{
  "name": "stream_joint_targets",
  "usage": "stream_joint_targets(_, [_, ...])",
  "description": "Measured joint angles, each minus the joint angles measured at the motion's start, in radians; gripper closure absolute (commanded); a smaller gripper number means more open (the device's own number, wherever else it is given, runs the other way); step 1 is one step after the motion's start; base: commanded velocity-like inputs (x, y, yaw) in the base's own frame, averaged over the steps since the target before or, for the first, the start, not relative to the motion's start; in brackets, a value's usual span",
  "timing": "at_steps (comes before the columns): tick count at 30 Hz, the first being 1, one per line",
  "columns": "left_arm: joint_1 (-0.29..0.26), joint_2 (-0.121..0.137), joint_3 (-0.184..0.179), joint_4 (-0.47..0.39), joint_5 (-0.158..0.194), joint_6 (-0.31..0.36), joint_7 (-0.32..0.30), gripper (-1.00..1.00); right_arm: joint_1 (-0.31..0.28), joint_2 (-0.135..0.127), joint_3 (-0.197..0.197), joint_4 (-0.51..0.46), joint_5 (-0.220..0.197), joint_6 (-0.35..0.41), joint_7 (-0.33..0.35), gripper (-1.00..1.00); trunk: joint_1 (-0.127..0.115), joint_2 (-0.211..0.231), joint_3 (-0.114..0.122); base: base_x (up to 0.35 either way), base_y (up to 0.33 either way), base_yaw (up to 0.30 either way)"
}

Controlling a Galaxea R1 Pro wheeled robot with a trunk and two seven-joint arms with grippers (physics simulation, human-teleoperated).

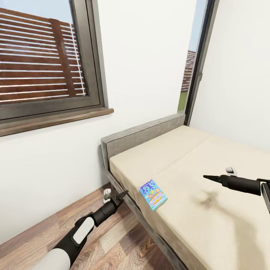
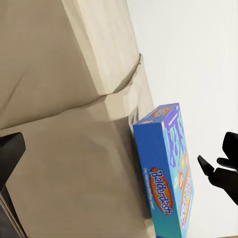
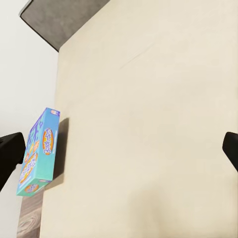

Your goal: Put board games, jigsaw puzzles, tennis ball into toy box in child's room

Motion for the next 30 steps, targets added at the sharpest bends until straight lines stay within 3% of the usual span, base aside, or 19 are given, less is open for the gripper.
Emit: stream_joint_targets(30, [-0.043,-0.034,-0.003,0.056,-0.001,0.002,-0.013,-1.0,0.001,0.0,-0.001,0.0,0.0,-0.031,0.005,-1.0,0.0,0.0,0.0,0.0,0.0,0.0])
